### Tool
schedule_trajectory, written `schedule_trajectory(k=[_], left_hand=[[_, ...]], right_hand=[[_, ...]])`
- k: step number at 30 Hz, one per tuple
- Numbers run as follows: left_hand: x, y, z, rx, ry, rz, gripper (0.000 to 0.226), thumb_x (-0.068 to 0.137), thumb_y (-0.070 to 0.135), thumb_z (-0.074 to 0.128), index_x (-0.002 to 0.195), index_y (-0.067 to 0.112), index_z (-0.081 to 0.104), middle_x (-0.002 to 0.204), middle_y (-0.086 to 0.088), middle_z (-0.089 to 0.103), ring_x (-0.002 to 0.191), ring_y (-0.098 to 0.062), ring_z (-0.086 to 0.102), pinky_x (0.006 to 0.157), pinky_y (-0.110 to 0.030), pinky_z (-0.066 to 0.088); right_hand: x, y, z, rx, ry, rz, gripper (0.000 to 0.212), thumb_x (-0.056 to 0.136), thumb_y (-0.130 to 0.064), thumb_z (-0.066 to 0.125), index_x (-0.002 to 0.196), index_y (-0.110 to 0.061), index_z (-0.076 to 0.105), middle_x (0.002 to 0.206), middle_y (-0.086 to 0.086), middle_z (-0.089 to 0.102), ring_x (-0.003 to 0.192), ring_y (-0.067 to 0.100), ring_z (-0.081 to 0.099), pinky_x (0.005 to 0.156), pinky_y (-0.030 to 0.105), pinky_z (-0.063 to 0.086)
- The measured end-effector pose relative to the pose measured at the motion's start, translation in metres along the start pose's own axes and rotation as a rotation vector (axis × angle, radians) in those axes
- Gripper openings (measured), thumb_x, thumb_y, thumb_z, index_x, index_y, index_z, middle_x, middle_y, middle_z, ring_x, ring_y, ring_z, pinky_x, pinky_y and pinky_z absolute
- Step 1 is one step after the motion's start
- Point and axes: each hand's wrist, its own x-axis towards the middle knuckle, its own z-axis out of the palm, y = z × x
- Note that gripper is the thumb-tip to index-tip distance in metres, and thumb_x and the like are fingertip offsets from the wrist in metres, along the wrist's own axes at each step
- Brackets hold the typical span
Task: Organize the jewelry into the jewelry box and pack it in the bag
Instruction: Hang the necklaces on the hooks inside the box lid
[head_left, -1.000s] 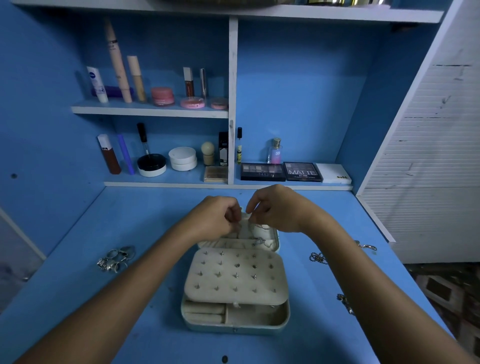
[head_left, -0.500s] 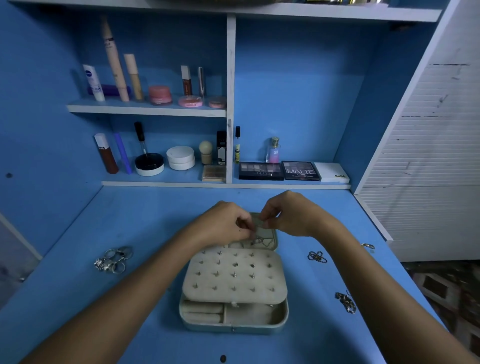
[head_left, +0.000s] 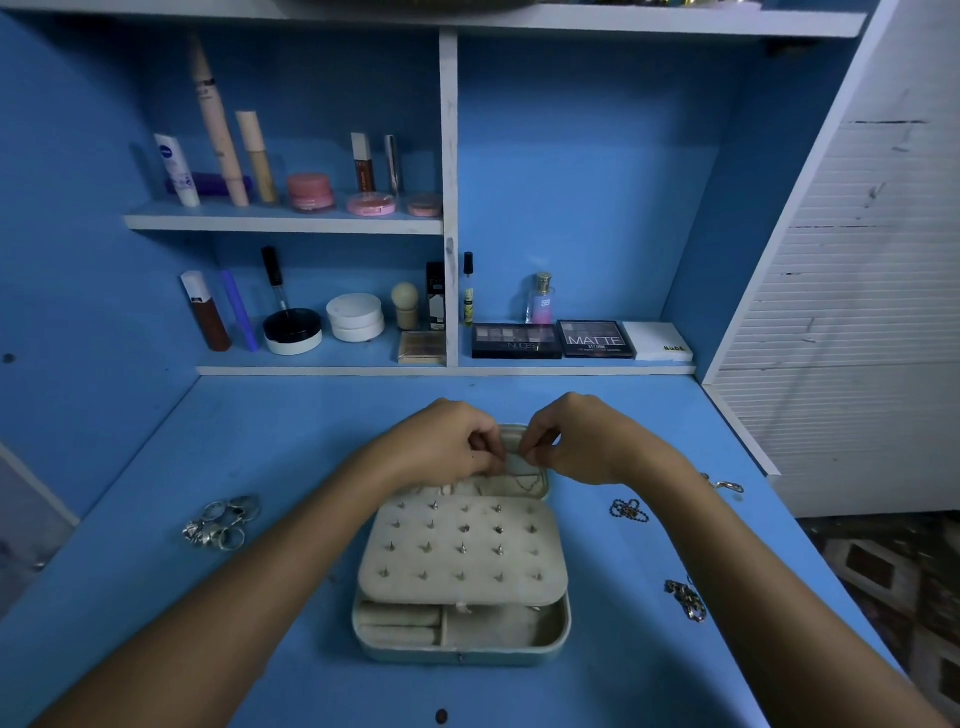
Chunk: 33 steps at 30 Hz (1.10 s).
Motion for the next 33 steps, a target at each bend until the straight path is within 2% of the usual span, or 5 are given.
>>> schedule_trajectory(k=[8, 15, 23, 28, 33], left_hand=[[0.003, -0.006, -0.019, -0.076, 0.135, -0.049, 0.001, 0.091, 0.025, 0.070, 0.089, 0.025, 0.071, 0.087, 0.010, 0.069, 0.076, -0.003, 0.061, 0.069, -0.018, 0.047], [0.009, -0.003, -0.010, -0.077, 0.122, -0.039, 0.001, 0.090, 0.025, 0.070, 0.090, 0.026, 0.070, 0.087, 0.010, 0.067, 0.075, -0.003, 0.060, 0.068, -0.018, 0.046], [0.015, -0.002, 0.006, 0.005, 0.068, -0.005, 0.024, 0.094, 0.012, 0.060, 0.106, 0.027, 0.075, 0.085, 0.010, 0.068, 0.072, -0.002, 0.059, 0.065, -0.015, 0.043], [0.017, -0.003, 0.009, 0.156, 0.056, 0.027, 0.025, 0.093, 0.017, 0.060, 0.109, 0.029, 0.076, 0.090, 0.012, 0.063, 0.093, -0.013, 0.060, 0.085, -0.032, 0.051], [0.009, 0.004, 0.007, 0.192, 0.030, 0.049, 0.028, 0.095, 0.015, 0.055, 0.106, 0.027, 0.077, 0.083, 0.014, 0.057, 0.087, -0.012, 0.058, 0.080, -0.029, 0.051]], right_hand=[[-0.004, -0.001, 0.008, -0.020, -0.008, 0.010, 0.021, 0.090, -0.014, 0.063, 0.092, -0.029, 0.077, 0.098, -0.009, 0.072, 0.090, 0.012, 0.067, 0.084, 0.029, 0.058], [-0.005, -0.001, 0.013, -0.012, -0.022, 0.000, 0.019, 0.087, -0.011, 0.069, 0.086, -0.030, 0.072, 0.087, -0.012, 0.070, 0.072, -0.001, 0.060, 0.056, 0.009, 0.040], [-0.007, -0.002, 0.017, 0.005, -0.038, 0.008, 0.021, 0.089, -0.015, 0.066, 0.092, -0.033, 0.075, 0.091, -0.009, 0.067, 0.078, 0.009, 0.062, 0.062, 0.015, 0.044], [-0.008, -0.001, 0.018, 0.028, -0.051, 0.003, 0.014, 0.086, -0.024, 0.074, 0.082, -0.036, 0.070, 0.089, -0.013, 0.065, 0.074, 0.003, 0.058, 0.059, 0.013, 0.039], [-0.009, 0.003, 0.017, 0.049, -0.033, -0.035, 0.006, 0.089, -0.021, 0.072, 0.089, -0.027, 0.074, 0.091, -0.007, 0.068, 0.070, 0.002, 0.056, 0.059, 0.012, 0.039]])
